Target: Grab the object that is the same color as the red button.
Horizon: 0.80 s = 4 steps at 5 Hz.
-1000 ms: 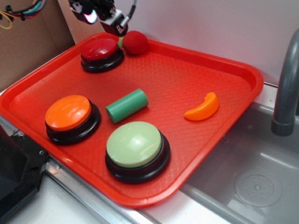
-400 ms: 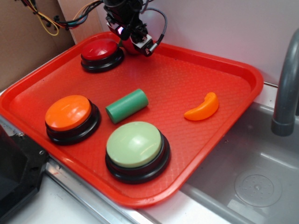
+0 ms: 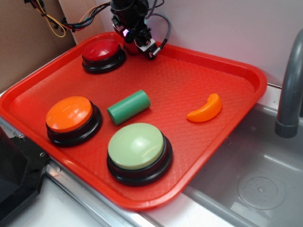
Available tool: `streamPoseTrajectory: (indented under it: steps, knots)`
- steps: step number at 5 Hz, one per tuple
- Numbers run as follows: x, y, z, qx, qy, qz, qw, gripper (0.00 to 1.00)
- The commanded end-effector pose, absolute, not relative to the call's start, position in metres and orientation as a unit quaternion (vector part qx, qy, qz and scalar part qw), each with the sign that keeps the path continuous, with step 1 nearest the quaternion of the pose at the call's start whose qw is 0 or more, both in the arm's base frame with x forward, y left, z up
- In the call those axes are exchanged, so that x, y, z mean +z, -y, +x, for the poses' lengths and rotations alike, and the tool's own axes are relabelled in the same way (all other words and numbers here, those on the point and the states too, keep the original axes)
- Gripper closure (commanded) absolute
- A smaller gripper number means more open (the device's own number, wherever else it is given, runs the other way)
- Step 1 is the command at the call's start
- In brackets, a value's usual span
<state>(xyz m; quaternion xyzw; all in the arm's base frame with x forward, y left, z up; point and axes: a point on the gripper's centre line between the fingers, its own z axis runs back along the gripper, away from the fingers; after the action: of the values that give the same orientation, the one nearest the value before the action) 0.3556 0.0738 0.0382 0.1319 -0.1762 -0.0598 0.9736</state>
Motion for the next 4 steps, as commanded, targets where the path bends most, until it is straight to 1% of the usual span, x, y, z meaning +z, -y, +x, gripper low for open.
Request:
streamPoseTrajectory:
  steps: [1, 2, 3, 4]
  knots:
    - [0.067, -0.072, 0.359, -0.068, 0.190, 0.130, 0.971, 1.00]
    - [0.083, -0.068, 0.354, -0.080, 0.159, 0.123, 0.976, 1.00]
    - [0.120, -0.046, 0.341, -0.102, 0.131, 0.074, 0.983, 1.00]
    - [0.140, -0.031, 0.328, -0.087, 0.105, 0.047, 0.990, 1.00]
